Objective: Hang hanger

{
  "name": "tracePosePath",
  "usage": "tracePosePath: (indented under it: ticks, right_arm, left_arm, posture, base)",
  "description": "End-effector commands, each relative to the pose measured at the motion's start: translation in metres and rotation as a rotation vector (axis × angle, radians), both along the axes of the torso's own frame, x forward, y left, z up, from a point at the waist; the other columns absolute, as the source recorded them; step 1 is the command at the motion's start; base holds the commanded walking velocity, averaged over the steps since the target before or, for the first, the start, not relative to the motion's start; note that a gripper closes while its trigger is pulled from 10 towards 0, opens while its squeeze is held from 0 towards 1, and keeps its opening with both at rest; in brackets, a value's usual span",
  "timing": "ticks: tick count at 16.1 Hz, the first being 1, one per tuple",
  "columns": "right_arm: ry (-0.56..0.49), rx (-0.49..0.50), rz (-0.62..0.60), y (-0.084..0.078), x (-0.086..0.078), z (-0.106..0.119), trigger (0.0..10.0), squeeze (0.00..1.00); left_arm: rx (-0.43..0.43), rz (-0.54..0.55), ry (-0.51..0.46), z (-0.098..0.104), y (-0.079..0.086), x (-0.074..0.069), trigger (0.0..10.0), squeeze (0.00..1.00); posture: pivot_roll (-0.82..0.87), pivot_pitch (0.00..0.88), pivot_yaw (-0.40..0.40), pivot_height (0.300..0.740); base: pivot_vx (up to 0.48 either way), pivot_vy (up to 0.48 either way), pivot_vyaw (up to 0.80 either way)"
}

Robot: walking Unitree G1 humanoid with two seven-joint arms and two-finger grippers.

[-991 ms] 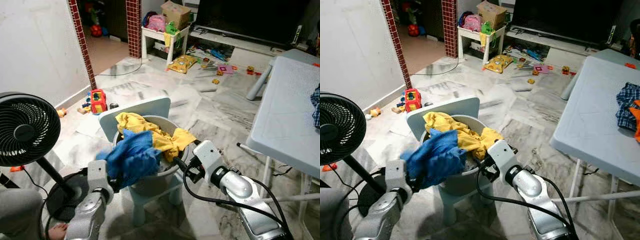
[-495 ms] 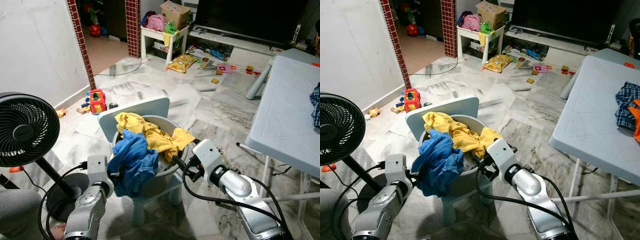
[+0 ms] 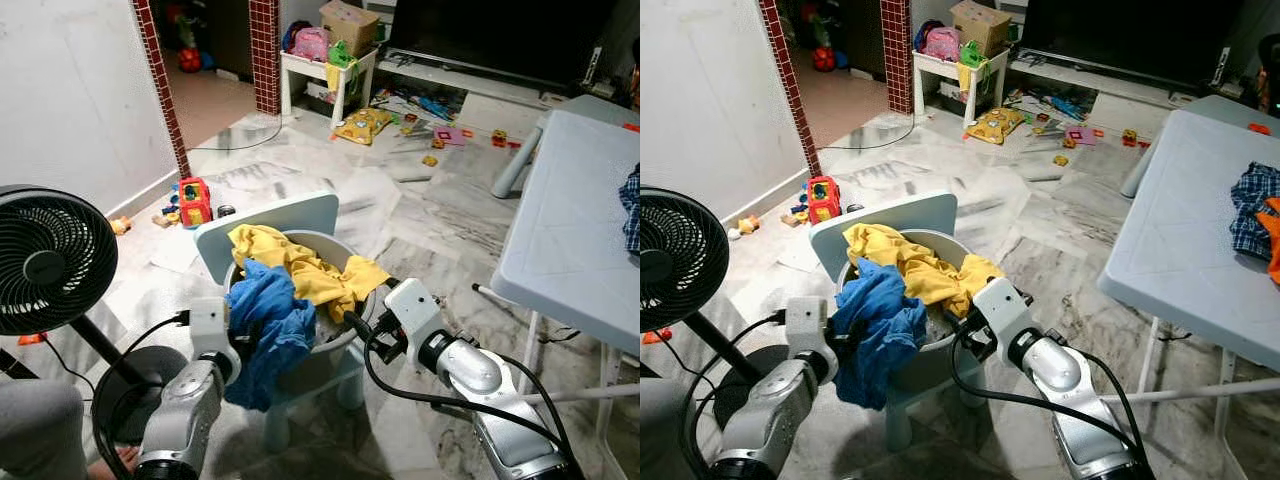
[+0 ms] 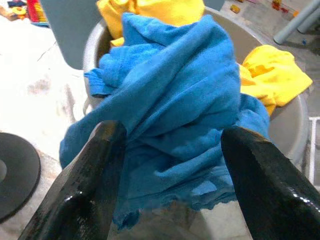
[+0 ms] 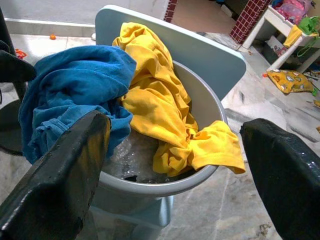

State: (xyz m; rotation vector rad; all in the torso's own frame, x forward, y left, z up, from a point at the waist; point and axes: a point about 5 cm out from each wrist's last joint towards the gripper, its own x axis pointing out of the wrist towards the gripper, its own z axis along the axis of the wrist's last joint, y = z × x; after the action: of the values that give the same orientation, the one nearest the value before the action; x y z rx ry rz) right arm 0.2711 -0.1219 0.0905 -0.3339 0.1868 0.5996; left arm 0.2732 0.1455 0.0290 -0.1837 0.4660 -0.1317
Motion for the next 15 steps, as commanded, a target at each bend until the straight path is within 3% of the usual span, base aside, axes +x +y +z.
tracePosePath:
  ticks: [1,6,9,15]
  right_arm:
    - [-0.008,-0.003,-0.01,-0.002,0.002,0.002,10.0,0.0]
    - [-0.01,0.004,-0.014,-0.001,0.002,0.002,10.0,0.0]
    - [-0.012,0.007,-0.02,-0.001,0.002,0.002,10.0,0.0]
    - [-0.008,0.009,-0.021,0.0,-0.002,0.002,10.0,0.0]
  left_arm:
    - [0.022,-0.031,0.011,-0.001,-0.004,-0.002,10.0,0.0]
    - [0.051,-0.11,0.038,-0.005,-0.006,0.005,10.0,0.0]
    - [0.13,-0.264,0.027,-0.001,-0.02,0.015,10.0,0.0]
    - [0.128,-0.33,0.048,-0.004,-0.041,0.029,10.0,0.0]
  posture:
    - [-0.17,0.0,-0.022,0.74]
    - [-0.18,0.0,-0.016,0.74]
    - [-0.18,0.0,-0.015,0.74]
    - [-0.2,0.0,-0.005,0.74]
  base:
    - [0.0,0.0,0.0]
    - [0.0,0.0,0.0]
    - [0.0,0.0,0.0]
    - [0.0,0.0,0.0]
